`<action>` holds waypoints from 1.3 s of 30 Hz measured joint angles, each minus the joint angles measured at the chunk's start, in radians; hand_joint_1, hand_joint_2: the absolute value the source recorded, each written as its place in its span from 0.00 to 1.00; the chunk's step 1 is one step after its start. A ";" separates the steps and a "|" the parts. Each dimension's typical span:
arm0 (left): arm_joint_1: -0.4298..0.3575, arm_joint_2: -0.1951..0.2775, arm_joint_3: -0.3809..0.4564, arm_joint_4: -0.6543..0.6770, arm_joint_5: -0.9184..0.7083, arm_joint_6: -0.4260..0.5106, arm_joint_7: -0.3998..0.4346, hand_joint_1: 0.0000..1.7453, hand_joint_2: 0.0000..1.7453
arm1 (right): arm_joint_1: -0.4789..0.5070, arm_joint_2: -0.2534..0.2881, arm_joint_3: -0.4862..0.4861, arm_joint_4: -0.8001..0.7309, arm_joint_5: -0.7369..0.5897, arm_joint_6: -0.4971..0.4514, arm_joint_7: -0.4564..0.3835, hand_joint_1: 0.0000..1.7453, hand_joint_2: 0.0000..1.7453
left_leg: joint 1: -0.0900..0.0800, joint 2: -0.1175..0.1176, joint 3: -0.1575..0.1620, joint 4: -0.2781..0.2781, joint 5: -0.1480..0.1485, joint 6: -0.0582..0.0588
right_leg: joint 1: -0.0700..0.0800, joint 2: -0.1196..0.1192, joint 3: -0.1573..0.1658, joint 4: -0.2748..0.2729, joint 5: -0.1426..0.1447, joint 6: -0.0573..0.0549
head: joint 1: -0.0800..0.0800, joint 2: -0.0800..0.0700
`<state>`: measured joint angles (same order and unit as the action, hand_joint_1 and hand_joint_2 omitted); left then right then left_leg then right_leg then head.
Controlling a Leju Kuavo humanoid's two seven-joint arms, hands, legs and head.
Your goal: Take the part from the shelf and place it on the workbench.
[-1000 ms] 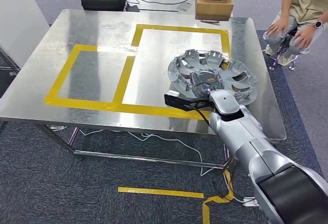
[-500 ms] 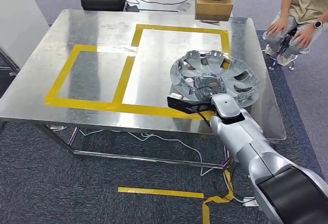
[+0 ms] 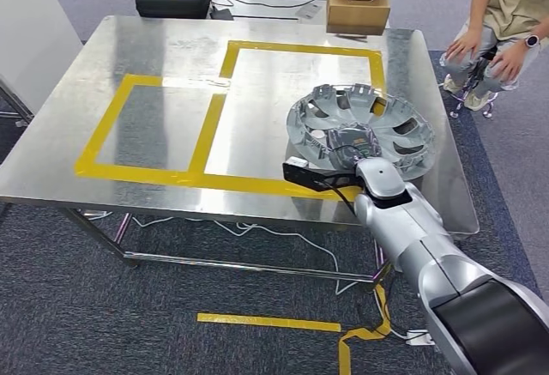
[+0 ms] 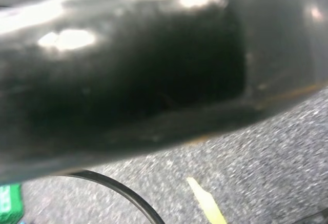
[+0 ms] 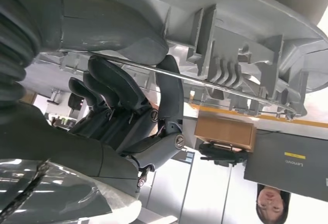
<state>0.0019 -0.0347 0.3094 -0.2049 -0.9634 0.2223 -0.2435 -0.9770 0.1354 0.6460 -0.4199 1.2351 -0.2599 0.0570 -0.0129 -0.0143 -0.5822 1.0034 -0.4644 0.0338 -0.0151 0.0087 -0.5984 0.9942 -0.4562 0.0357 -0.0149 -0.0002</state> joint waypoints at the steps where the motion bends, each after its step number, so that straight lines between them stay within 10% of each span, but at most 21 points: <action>1: 0.000 0.000 0.000 0.000 -0.003 0.014 -0.023 0.00 0.00 | 0.001 -0.002 0.000 0.000 0.001 -0.001 -0.004 1.00 1.00 | 0.000 0.000 0.000 0.000 0.000 0.000 | 0.000 0.000 0.000 0.000 0.000 0.000 | 0.000 0.000; 9: 0.004 -0.005 0.008 0.003 0.026 0.059 -0.276 0.00 0.00 | 0.013 -0.045 -0.009 0.000 -0.004 -0.019 -0.044 1.00 1.00 | 0.000 0.000 0.000 0.000 0.000 0.000 | 0.000 0.000 0.000 0.000 0.000 0.000 | 0.000 0.000; 30: 0.006 0.000 0.008 0.014 -0.004 -0.009 -0.258 0.00 0.00 | 0.019 -0.067 -0.009 0.000 0.000 -0.020 -0.047 1.00 1.00 | 0.000 0.000 0.000 0.000 0.000 -0.001 | 0.000 0.000 0.000 0.000 0.000 0.000 | 0.000 0.000; 32: 0.006 0.001 0.008 0.014 0.001 -0.008 -0.250 0.00 0.50 | 0.019 -0.068 -0.009 0.000 0.000 -0.020 -0.047 0.50 0.50 | 0.000 0.000 0.000 0.000 0.000 -0.001 | 0.000 0.000 0.000 0.000 0.000 0.000 | 0.000 0.000; 34: 0.006 0.001 0.009 0.014 0.007 -0.001 -0.246 0.00 0.50 | 0.019 -0.070 -0.009 0.000 0.000 -0.020 -0.047 0.00 0.00 | 0.000 0.000 0.000 0.000 0.000 -0.001 | 0.000 0.000 0.000 0.000 0.000 0.000 | 0.000 0.000; 36: 0.006 0.001 0.009 0.014 0.012 0.012 -0.254 0.00 0.00 | 0.019 -0.072 -0.009 0.000 0.001 -0.019 -0.047 0.00 0.00 | 0.000 0.000 0.000 0.000 0.000 -0.001 | 0.000 0.000 0.000 0.000 0.000 0.000 | 0.000 0.000; 39: 0.006 0.000 0.009 0.014 0.015 0.034 -0.263 0.00 0.00 | 0.019 -0.077 -0.009 0.000 0.001 -0.019 -0.048 0.00 0.00 | 0.000 0.000 0.000 0.000 0.000 -0.001 | 0.000 0.001 0.000 0.000 0.000 0.000 | 0.000 0.000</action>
<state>0.0080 -0.0345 0.3184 -0.1911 -0.9481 0.2565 -0.5070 -0.9579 0.0585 0.6371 -0.4200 1.2358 -0.2789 0.0094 -0.0131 -0.0141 -0.5822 1.0035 -0.4648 0.0332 -0.0153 0.0093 -0.5986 0.9940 -0.4561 0.0357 -0.0149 -0.0002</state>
